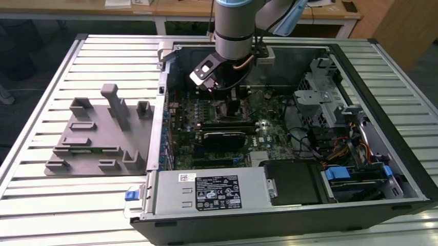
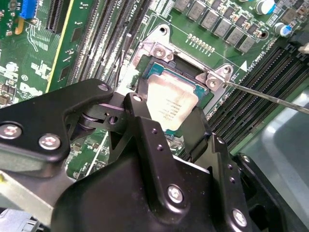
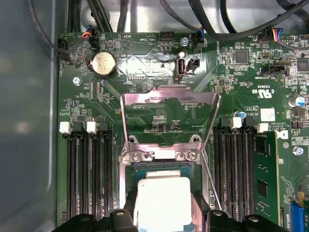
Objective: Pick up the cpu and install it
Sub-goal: 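Place the cpu into insertion slot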
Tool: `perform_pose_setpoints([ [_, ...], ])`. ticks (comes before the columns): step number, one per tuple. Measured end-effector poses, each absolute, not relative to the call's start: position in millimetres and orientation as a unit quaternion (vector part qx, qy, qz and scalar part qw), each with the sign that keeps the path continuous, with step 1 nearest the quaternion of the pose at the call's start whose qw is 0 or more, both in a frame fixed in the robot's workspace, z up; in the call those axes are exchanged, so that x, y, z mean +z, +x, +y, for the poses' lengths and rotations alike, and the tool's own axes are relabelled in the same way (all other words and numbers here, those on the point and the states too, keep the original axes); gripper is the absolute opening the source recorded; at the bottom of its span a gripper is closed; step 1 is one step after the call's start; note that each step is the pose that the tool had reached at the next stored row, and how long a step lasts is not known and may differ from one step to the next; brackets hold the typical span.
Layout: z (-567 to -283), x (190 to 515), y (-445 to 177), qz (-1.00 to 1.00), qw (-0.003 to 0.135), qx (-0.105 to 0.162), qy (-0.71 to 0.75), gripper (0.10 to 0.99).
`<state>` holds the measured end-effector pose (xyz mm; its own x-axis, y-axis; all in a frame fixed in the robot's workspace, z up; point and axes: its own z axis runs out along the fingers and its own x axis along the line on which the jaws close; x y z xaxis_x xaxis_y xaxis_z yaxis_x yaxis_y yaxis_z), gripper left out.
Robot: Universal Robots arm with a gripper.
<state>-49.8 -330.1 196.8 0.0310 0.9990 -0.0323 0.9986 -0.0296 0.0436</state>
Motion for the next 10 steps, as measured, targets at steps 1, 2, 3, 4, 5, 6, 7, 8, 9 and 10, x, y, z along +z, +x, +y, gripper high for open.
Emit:
perform_pose_setpoints([
  [1,-330.2,195.6,-49.8,0.689,0.02,0.01,0.724,0.525],
  [2,-330.3,195.4,-49.7,0.687,0.02,0.01,0.726,0.525],
  [3,-330.6,195.4,-49.7,0.687,0.02,0.01,0.726,0.525],
  [4,-330.8,195.4,-49.7,0.687,0.02,0.01,0.726,0.525],
  [5,-330.9,195.4,-49.7,0.687,0.021,0.009,0.726,0.525],
  [6,-331.0,195.4,-49.7,0.687,0.021,0.009,0.726,0.525],
  [7,-331.1,195.5,-49.7,0.687,0.022,0.009,0.726,0.525],
  [8,-331.1,195.5,-49.7,0.687,0.022,0.008,0.726,0.525],
  [9,-331.2,195.5,-49.7,0.687,0.022,0.008,0.726,0.525],
  [10,-331.2,195.5,-49.7,0.687,0.022,0.008,0.726,0.525],
])
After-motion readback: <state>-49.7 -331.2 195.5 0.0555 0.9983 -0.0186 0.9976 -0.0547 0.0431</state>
